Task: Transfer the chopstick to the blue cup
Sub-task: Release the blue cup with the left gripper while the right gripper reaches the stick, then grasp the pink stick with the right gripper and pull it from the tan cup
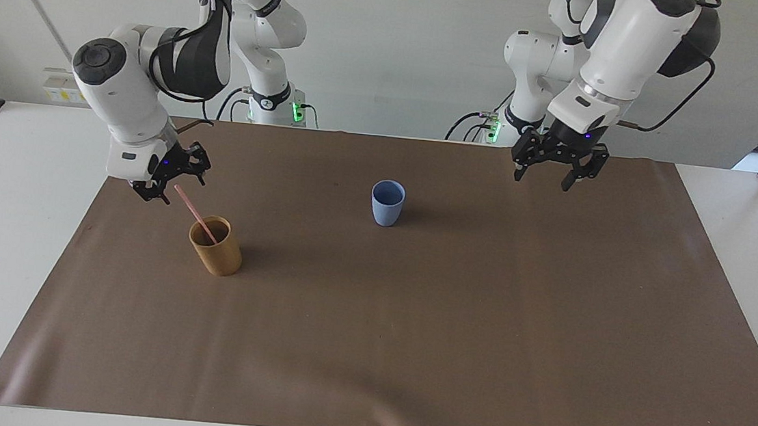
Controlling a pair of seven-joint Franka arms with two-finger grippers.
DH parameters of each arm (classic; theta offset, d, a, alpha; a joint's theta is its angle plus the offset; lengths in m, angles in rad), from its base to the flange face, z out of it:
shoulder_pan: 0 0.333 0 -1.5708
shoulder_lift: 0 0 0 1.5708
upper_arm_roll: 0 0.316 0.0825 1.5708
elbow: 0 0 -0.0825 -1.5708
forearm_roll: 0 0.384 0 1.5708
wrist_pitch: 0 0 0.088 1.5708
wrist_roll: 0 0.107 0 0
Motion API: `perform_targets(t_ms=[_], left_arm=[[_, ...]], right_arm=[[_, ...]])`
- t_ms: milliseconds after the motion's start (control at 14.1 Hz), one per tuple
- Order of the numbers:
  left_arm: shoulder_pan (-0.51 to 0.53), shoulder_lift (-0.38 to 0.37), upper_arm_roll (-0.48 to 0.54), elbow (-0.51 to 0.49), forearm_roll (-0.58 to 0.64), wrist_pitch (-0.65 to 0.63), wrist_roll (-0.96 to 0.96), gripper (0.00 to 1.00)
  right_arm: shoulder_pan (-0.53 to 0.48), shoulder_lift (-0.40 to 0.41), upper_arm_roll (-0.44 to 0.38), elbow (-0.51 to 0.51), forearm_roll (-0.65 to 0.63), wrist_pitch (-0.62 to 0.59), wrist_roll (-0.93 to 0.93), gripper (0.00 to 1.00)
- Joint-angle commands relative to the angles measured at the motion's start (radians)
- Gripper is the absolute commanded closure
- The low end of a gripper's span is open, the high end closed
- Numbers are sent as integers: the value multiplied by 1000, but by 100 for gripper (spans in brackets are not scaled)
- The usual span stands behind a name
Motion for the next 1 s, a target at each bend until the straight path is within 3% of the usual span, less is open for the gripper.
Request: perform_targets(t_ms=[0,213,427,640,925], left_arm=[[107,37,-15,136,16,-132,127,0],[190,62,-15,225,15,-226,204,0],[213,138,-15,365,16,-338,206,0],[210,131,-19,368,38,-361,206,0],[199,47,-19,246,61,-391,211,0]], right_arm=[[-3,-6,1,-20,-34,19,-24,57],[-3,-6,1,-30,-37,22,-24,66],[-2,-6,1,-29,-39,20,-13,99],[-3,-3,1,-21,-39,14,-12,100],[-9,8,1,8,-36,-18,-12,100]])
